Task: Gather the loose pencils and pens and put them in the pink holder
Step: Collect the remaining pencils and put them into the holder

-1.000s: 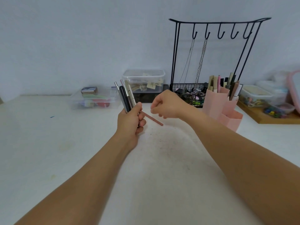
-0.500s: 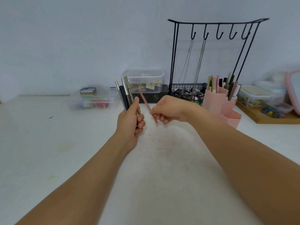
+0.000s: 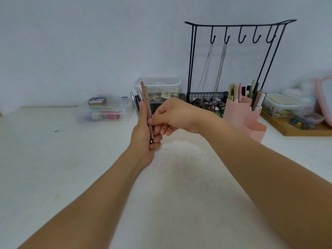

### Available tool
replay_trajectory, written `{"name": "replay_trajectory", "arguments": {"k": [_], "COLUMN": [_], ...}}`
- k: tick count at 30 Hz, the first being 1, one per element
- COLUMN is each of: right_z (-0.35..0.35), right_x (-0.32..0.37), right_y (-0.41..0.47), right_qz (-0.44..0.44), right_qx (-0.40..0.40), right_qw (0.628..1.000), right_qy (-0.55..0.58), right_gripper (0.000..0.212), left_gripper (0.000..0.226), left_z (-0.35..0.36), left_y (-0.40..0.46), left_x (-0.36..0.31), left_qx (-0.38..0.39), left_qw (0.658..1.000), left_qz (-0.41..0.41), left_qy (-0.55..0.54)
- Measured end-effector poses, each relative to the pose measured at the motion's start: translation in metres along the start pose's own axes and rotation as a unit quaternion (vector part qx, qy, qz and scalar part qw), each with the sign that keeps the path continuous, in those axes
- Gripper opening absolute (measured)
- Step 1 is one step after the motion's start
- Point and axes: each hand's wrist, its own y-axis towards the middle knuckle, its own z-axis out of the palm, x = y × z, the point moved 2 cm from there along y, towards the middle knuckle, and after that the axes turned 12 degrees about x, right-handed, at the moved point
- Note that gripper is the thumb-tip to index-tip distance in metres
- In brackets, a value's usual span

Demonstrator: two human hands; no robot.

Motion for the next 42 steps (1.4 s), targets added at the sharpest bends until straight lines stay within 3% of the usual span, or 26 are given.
{"name": "replay_trajectory", "arguments": {"k": [6,13,17,20,24,26,29,31,34,38,42], "right_z": [0.003,-0.005,-0.017,0.0,0.026,0.03,0.024,0.015,-0.004,-0.016,-0.005], "right_x": [0.004,0.002,-0.001,0.001,-0.004,-0.006,-0.01,-0.015,-0.024,-0.034,-0.054], "right_y": [-0.002,-0.005,-0.009,-0.003,0.007,0.006,-0.004,-0.015,-0.038,-0.071,-0.093], "right_qz": [0.025,0.055,0.02,-0.033,-0.032,-0.022,-0.014,-0.005,-0.008,0.009,0.024], "right_qx": [-0.026,-0.014,-0.019,-0.01,-0.154,-0.191,-0.218,-0.254,-0.329,-0.413,-0.415], "right_qw": [0.998,0.994,0.999,0.993,0.975,0.971,0.966,0.952,0.934,0.908,0.908], "right_qy": [-0.053,-0.096,0.039,0.117,0.156,0.139,0.14,0.171,0.139,0.065,0.058], "right_gripper": [0.013,0.012,0.028,0.028,0.023,0.034,0.033,0.034,0.039,0.043,0.044], "left_gripper": [0.033,0.021,0.012,0.013,0.016,0.017,0.011,0.028,0.055,0.039,0.029], "left_z": [-0.005,-0.003,0.004,0.012,0.013,0.015,0.02,0.022,0.02,0.021,0.026], "left_y": [0.001,-0.001,-0.003,-0.003,-0.006,-0.009,-0.01,-0.008,-0.006,-0.006,-0.009], "left_x": [0.002,0.001,0.0,0.005,0.005,0.004,0.008,0.016,0.02,0.022,0.023], "left_qx": [-0.021,-0.048,-0.051,-0.027,-0.027,-0.024,0.02,0.066,0.067,0.08,0.096], "left_qw": [1.0,0.998,0.996,0.982,0.953,0.937,0.922,0.909,0.904,0.894,0.885], "left_qz": [0.005,0.015,0.023,0.052,0.08,0.082,0.08,0.066,0.049,0.038,0.047], "left_qy": [-0.002,0.029,0.065,0.179,0.29,0.338,0.378,0.406,0.42,0.439,0.453]}}
